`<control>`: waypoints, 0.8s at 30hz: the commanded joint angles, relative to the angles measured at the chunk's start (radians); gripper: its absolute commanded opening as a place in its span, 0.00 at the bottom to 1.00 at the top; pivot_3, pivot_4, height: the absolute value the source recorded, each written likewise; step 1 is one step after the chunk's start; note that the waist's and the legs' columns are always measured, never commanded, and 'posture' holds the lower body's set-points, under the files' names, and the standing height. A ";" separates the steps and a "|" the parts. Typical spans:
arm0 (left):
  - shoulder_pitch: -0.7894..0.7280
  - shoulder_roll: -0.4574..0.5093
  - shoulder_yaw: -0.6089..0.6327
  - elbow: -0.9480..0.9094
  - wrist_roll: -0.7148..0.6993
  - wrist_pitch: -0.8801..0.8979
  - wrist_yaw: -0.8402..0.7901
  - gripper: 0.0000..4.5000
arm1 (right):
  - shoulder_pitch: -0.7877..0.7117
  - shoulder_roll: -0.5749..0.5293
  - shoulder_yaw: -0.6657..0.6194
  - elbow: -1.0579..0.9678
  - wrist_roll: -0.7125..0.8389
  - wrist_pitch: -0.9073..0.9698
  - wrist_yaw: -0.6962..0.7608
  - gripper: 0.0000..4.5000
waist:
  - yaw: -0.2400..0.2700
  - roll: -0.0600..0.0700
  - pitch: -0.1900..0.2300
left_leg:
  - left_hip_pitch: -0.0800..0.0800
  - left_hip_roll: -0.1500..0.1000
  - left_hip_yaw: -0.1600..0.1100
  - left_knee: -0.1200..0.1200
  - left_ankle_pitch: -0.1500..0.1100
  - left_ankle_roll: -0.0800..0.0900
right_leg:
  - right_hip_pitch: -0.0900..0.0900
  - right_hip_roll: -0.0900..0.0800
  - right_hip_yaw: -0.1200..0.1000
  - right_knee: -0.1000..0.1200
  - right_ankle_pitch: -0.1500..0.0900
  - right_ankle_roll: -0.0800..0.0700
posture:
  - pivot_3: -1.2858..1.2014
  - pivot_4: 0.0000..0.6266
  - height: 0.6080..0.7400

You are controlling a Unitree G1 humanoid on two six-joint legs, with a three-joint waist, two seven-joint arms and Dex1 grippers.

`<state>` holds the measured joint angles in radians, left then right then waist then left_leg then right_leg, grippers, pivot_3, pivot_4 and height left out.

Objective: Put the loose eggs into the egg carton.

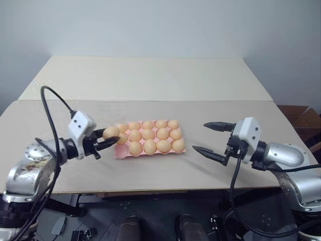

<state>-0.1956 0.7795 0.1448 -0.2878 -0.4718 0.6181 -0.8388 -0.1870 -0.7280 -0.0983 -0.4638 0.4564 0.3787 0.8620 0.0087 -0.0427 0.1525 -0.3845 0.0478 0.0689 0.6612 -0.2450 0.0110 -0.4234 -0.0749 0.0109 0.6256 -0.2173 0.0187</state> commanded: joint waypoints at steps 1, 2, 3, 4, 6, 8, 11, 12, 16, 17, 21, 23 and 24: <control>-0.004 -0.003 -0.043 -0.016 0.008 0.017 -0.003 0.40 | -0.009 -0.003 -0.033 -0.042 0.024 0.013 -0.019 1.00 | 0.000 0.000 0.000 | 0.000 0.000 0.000 0.000 0.000 0.000 | 0.000 0.000 0.000 0.000 0.000 0.000 | 0.52 0.24 1.00; -0.007 -0.001 -0.049 -0.012 0.003 0.026 -0.005 0.45 | -0.005 -0.004 -0.038 -0.046 0.027 0.015 -0.021 1.00 | 0.000 0.000 0.000 | 0.000 0.000 0.000 0.000 0.000 0.000 | 0.000 0.001 0.000 0.000 0.000 0.000 | 0.52 0.24 1.00; -0.010 0.001 -0.051 -0.009 -0.007 0.033 -0.013 0.52 | -0.002 -0.005 -0.041 -0.049 0.029 0.017 -0.023 1.00 | -0.002 0.000 0.000 | 0.000 0.000 0.000 0.000 0.000 0.000 | -0.001 0.001 0.000 0.000 0.000 0.000 | 0.52 0.24 1.00; -0.010 0.004 -0.052 -0.009 -0.013 0.031 -0.023 0.58 | 0.001 -0.006 -0.044 -0.052 0.029 0.019 -0.027 1.00 | -0.003 0.000 0.000 | -0.001 0.000 0.000 0.000 0.000 0.000 | -0.001 0.001 0.000 0.000 0.000 0.000 | 0.52 0.24 1.00; -0.013 0.003 -0.045 -0.013 -0.021 0.033 -0.029 0.71 | 0.004 -0.006 -0.046 -0.057 0.029 0.023 -0.034 1.00 | -0.003 0.000 0.000 | -0.001 0.001 -0.001 0.000 0.000 0.000 | -0.001 0.001 0.000 0.000 0.000 0.000 | 0.52 0.24 1.00; -0.015 0.010 -0.033 -0.014 -0.020 0.029 -0.033 0.87 | 0.003 -0.004 -0.047 -0.061 0.030 0.028 -0.038 1.00 | -0.003 0.000 0.000 | -0.001 0.001 -0.001 0.000 0.000 0.000 | -0.001 0.001 0.000 0.000 0.000 0.000 | 0.52 0.24 1.00; -0.008 0.030 0.020 -0.032 -0.022 0.026 -0.023 0.99 | 0.001 -0.002 -0.046 -0.065 0.033 0.029 -0.044 1.00 | -0.003 0.000 0.000 | -0.001 0.000 0.000 0.000 0.000 0.000 | -0.001 0.001 0.000 0.000 0.000 0.000 | 0.52 0.24 1.00; 0.002 0.040 0.057 -0.043 -0.036 0.024 -0.031 0.99 | -0.001 0.000 -0.045 -0.065 0.034 0.028 -0.045 1.00 | -0.004 0.000 0.000 | -0.001 0.000 0.000 0.000 0.000 0.000 | -0.001 0.001 0.000 0.000 0.000 0.000 | 0.52 0.24 1.00; 0.054 0.082 0.188 -0.061 -0.078 0.008 -0.067 0.99 | -0.010 0.002 -0.040 -0.058 0.039 0.022 -0.042 1.00 | -0.010 0.000 0.000 | -0.001 0.001 -0.001 0.000 0.000 0.000 | -0.001 0.001 0.000 0.000 0.000 0.000 | 0.52 0.24 1.00; 0.072 0.088 0.218 -0.059 -0.081 -0.002 -0.075 0.99 | -0.013 0.001 -0.037 -0.054 0.040 0.019 -0.039 1.00 | -0.011 0.000 0.000 | -0.001 0.001 -0.001 0.000 0.000 0.000 | -0.001 0.001 0.000 0.000 -0.001 0.000 | 0.52 0.24 1.00; 0.185 0.111 0.330 -0.048 -0.080 -0.064 -0.141 0.99 | -0.032 -0.002 -0.032 -0.027 0.042 0.003 -0.015 1.00 | -0.014 0.000 0.000 | -0.001 0.001 0.000 0.000 0.000 0.000 | -0.001 0.000 0.000 0.000 -0.001 -0.001 | 0.52 0.24 1.00; 0.246 0.106 0.399 -0.053 -0.104 -0.070 -0.168 0.99 | -0.042 -0.009 -0.034 -0.004 0.039 -0.009 0.006 1.00 | -0.016 0.000 0.000 | 0.000 0.001 0.000 0.000 0.000 0.000 | -0.001 0.000 0.000 0.000 -0.001 -0.001 | 0.52 0.24 1.00; 0.267 0.103 0.426 -0.055 -0.117 -0.067 -0.174 0.99 | -0.044 -0.011 -0.036 0.005 0.038 -0.013 0.015 1.00 | -0.016 0.000 0.000 | 0.000 0.001 0.000 0.000 0.000 0.000 | -0.001 0.000 0.000 0.000 -0.001 -0.002 | 0.52 0.24 1.00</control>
<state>0.0669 0.8739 0.5041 -0.3199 -0.5571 0.5707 -0.9958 -0.2165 -0.7279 -0.1003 -0.4549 0.4771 0.3977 0.8624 -0.0078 -0.0427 0.1526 -0.3850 0.0489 0.0693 0.6612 -0.2451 0.0110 -0.4246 -0.0749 0.0108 0.6255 -0.2187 0.0168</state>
